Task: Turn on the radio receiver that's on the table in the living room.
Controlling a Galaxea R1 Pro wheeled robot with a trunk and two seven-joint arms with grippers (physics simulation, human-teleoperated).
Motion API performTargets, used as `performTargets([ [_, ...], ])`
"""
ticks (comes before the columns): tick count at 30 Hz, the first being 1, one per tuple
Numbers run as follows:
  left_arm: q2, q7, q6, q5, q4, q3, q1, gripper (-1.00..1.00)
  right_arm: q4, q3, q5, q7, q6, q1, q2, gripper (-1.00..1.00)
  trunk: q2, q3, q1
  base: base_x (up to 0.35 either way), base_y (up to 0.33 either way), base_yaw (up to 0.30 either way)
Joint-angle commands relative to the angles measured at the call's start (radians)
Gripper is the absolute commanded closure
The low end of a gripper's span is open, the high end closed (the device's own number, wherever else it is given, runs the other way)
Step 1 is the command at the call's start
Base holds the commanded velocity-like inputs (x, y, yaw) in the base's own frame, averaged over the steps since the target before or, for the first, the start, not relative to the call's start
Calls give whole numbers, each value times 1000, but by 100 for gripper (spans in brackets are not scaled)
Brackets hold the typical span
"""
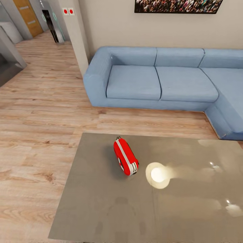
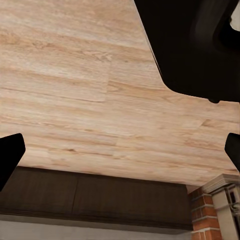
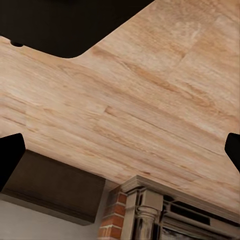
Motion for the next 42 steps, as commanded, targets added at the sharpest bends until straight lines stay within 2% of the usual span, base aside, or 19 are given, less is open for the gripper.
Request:
performTargets([
  [1, 0, 0, 0, 0, 0, 0, 0, -100, 0, 0, 0, 0, 0, 0, 0, -100, 0, -2, 0, 0, 0, 0],
  [17, 0, 0, 0, 0, 0, 0, 0, -100, 0, 0, 0, 0, 0, 0, -1, -100, 0, -26, 0, 0, 0, 0],
  [42, 0, 0, 0, 0, 0, 0, 0, -100, 0, 1, -1, 0, -20, 0, 0, -100, 0, -28, 0, 0, 0, 0],
])
